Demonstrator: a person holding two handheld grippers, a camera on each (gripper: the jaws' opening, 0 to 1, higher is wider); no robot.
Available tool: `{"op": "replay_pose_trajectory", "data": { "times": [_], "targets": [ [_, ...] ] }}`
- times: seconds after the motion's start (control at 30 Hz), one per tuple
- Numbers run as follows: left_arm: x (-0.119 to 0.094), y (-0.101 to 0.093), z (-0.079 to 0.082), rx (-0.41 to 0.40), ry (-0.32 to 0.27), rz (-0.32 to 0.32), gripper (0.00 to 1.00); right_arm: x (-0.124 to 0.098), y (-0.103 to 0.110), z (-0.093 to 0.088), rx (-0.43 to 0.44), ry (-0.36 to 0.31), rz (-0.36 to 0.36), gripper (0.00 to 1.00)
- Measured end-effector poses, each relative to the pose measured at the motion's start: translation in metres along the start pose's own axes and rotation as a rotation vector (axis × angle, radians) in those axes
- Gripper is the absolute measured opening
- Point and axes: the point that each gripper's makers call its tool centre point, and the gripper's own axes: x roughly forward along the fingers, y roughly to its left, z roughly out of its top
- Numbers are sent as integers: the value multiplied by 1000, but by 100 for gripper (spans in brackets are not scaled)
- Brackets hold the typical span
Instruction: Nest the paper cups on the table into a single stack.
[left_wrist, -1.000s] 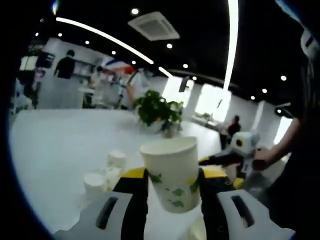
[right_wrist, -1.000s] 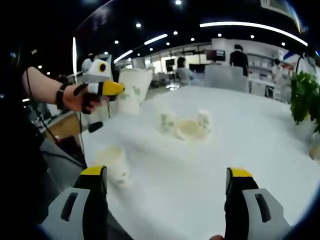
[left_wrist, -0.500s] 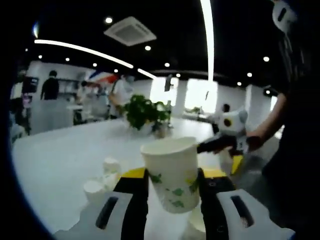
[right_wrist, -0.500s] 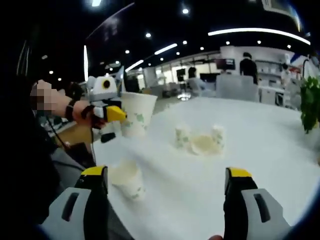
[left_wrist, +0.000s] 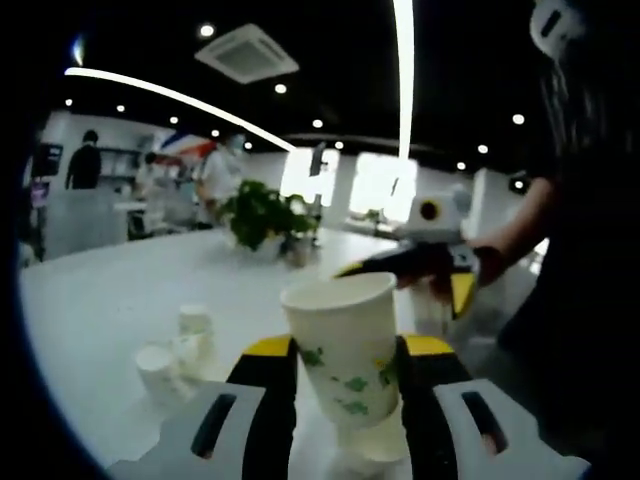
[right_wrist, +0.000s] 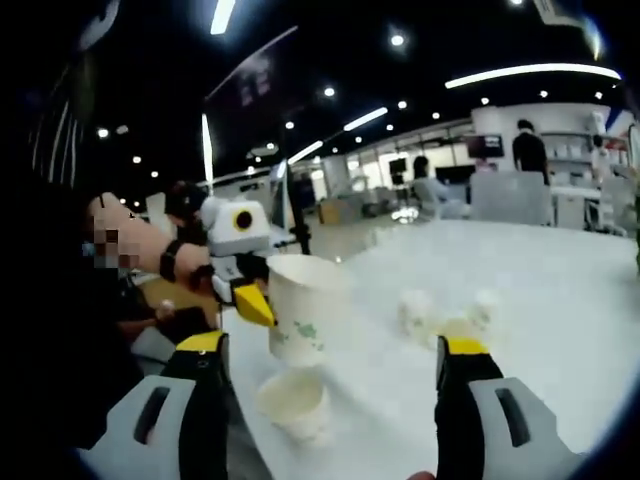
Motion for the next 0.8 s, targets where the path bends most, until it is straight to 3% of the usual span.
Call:
{"op": "replay_pose_trajectory", "data": {
  "times": [0.47,0.8],
  "targets": [
    [1,-17,11,-28,-37,-67,38,15,16,27,104,-110,121,59],
    [5,-27,14,-31,-34,-106,38,23,28,32,100,-124,180,48]
  ]
}}
